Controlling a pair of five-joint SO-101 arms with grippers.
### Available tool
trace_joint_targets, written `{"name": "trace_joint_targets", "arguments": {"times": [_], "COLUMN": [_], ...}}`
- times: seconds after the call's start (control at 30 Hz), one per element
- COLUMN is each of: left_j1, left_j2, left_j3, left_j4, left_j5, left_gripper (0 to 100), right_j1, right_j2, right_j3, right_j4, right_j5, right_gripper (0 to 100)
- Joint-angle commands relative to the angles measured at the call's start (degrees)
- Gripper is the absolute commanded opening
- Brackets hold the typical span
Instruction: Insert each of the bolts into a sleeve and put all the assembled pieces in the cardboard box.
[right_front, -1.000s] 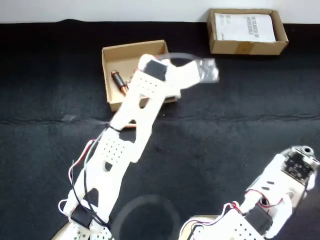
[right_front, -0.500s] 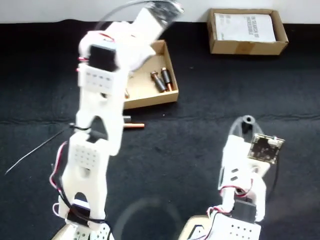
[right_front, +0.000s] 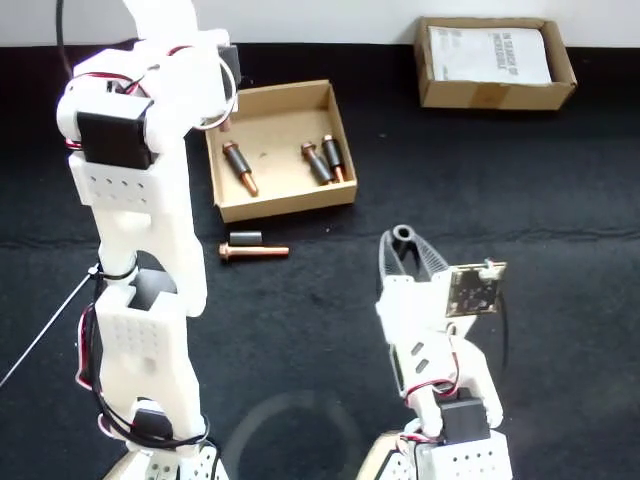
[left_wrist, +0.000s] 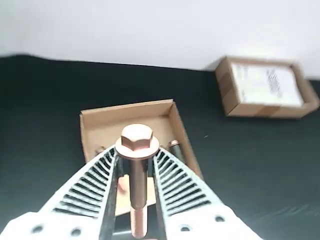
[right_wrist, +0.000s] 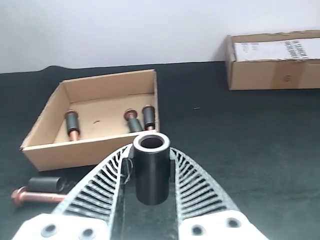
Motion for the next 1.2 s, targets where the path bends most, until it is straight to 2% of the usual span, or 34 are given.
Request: {"name": "trace_joint_targets", "arguments": {"times": [0.0,0.1,0.27,0.6,0.77,1.17], "left_j1": [-0.66,0.22,0.75,14.64,17.89,28.97], "left_j2": [-3.47,-3.47,-3.47,-11.82,-15.43,-26.77], "left_j3": [-2.59,-2.59,-2.59,0.66,6.11,8.48], "left_j4": [0.00,0.00,0.09,0.44,0.44,0.53], "left_j5": [4.57,9.05,23.91,13.36,12.57,-1.76], "left_gripper": [1,1,1,1,1,1], "right_j1": [-2.24,-3.38,-6.73,-7.34,-7.34,-7.34], "right_j2": [-0.22,-0.22,-0.22,-0.22,-0.22,-0.22], "right_j3": [7.16,7.16,7.25,7.25,7.25,7.25], "right_j4": [-1.19,-1.19,-1.27,-1.27,-1.27,-1.27], "right_j5": [-0.53,-0.53,-0.53,-0.53,-0.53,-0.53], "right_gripper": [0.7,0.7,0.7,0.7,0.7,0.7]}}
